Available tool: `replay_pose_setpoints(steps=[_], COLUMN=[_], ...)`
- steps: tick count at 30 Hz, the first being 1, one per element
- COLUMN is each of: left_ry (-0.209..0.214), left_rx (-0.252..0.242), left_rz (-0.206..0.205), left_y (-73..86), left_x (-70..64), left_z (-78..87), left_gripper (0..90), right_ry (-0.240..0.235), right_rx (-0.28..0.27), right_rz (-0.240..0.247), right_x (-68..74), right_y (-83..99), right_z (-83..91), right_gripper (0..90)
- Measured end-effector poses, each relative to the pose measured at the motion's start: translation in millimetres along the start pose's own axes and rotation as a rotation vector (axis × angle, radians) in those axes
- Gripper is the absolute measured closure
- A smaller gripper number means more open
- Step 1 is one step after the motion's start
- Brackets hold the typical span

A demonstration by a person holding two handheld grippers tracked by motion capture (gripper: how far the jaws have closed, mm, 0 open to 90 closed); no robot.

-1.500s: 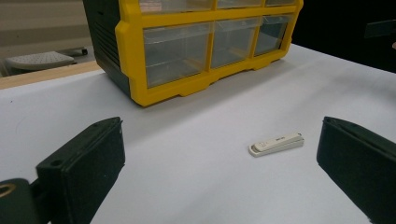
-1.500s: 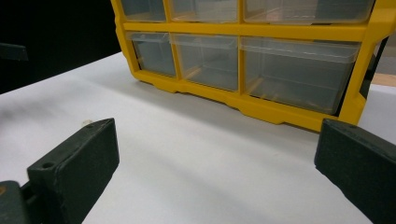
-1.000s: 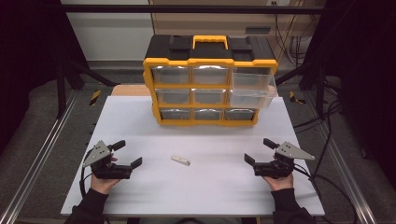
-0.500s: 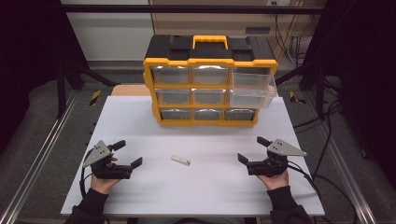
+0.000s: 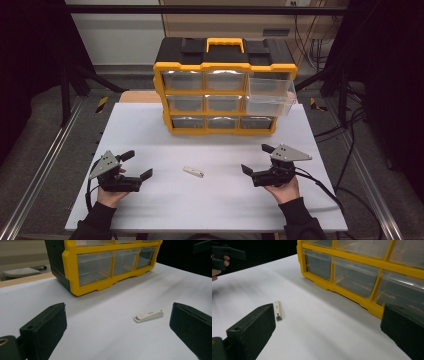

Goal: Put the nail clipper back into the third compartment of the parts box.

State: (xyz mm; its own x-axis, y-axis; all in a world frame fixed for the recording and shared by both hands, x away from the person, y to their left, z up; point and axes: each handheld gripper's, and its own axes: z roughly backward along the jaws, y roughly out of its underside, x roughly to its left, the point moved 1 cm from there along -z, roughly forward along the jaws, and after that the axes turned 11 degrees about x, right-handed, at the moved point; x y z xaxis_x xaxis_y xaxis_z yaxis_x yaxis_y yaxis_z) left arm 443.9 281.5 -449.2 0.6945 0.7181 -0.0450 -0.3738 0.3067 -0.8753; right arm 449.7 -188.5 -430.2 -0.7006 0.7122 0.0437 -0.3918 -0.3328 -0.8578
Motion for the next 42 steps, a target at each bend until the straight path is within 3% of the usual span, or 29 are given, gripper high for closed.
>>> replay_pose_setpoints(steps=[18, 30, 42], left_ry=[-0.005, -0.008, -0.010], left_rx=[0.006, 0.011, 0.009], left_rz=[0.001, -0.002, 0.002], left_y=[0.5, 0.6, 0.6], left_x=[0.6, 0.4, 0.9], left_z=[-0.6, -1.0, -0.5], left_gripper=[1.0, 1.0, 1.1], right_ry=[-0.077, -0.097, -0.113], right_rx=[0.051, 0.084, 0.126], right_rz=[0.046, 0.090, 0.110], right_x=[29.1, 47.5, 56.0], right_y=[-28.3, -43.4, -53.4], right_z=[-37.2, -63.8, -87.5], right_gripper=[1.5, 1.9, 2.3])
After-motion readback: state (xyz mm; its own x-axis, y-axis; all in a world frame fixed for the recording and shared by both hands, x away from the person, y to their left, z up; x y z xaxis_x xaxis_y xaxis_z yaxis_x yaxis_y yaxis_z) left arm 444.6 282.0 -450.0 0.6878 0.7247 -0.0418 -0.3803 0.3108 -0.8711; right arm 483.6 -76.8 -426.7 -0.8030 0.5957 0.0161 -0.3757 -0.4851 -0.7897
